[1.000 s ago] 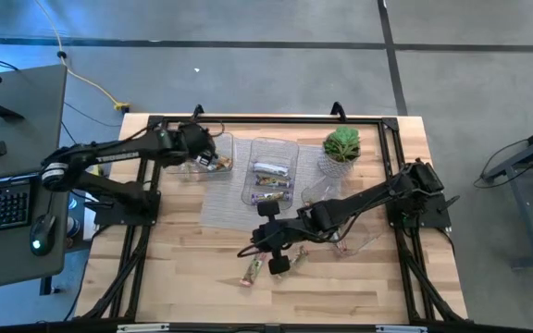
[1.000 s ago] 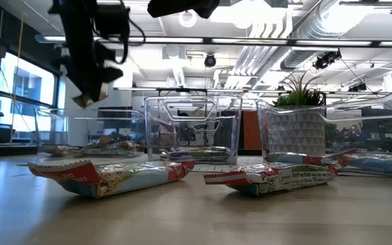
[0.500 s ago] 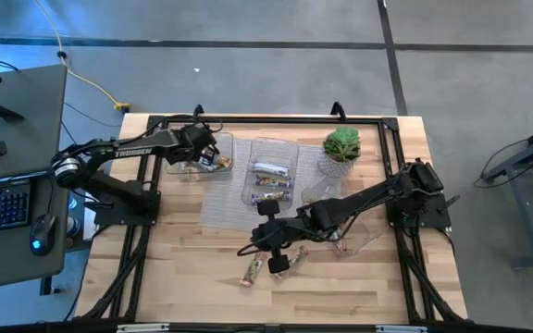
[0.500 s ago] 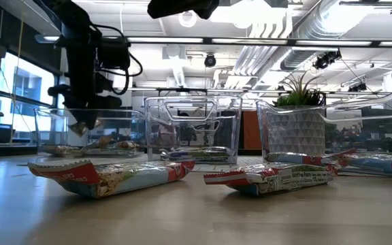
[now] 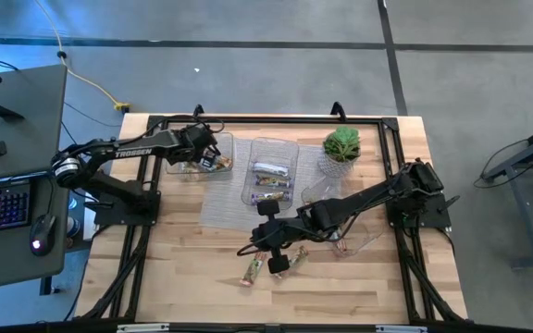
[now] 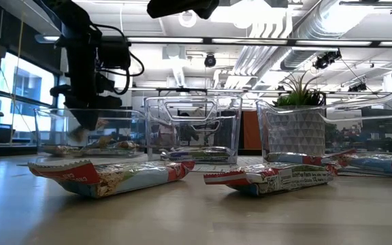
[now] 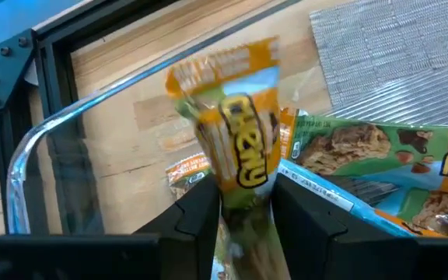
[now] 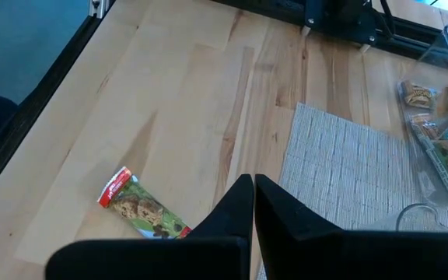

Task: Pick and place Granola Bars by type
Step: Put the yellow granola bar into the left transparent bin, then put the red granola bar into the right transparent bin

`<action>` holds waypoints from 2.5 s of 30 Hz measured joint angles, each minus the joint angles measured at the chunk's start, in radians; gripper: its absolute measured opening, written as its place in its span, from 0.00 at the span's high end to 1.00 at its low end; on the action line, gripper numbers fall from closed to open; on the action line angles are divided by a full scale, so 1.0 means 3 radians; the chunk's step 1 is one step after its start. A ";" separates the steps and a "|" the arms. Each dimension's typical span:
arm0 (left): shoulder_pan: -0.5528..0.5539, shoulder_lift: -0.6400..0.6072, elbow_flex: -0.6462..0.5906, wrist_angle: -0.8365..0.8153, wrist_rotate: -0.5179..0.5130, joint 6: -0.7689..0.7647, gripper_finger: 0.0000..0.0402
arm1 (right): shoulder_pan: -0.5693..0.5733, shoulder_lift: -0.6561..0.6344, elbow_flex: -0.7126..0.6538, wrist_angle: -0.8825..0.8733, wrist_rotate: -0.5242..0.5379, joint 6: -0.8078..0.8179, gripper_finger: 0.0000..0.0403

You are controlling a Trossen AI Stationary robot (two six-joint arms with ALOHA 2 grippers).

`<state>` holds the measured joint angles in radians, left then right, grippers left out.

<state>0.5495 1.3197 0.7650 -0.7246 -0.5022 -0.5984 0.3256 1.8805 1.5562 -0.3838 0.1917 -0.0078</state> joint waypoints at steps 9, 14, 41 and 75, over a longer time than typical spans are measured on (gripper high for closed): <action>0.0001 0.0000 0.0000 -0.0151 0.0056 -0.0144 0.69 | -0.0004 0.0000 -0.0005 0.0108 0.0384 0.0138 1.00; -0.0001 -0.0001 0.0000 -0.0066 0.0353 -0.0094 0.69 | -0.0023 0.0000 -0.0005 0.0218 0.0655 0.0159 1.00; -0.1694 -0.1231 0.0254 0.0609 0.0879 0.0619 0.69 | -0.0043 -0.0002 0.0005 0.0458 0.0376 -0.0167 1.00; -0.2293 -0.1103 0.0070 0.0674 0.0407 0.0205 0.69 | 0.0274 0.0224 -0.0001 -0.0871 -0.0672 -0.0086 0.86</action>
<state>-0.1383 0.9888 0.7860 -0.5223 -0.3801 -0.5369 0.4077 1.9475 1.5558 -0.6451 -0.0098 -0.0338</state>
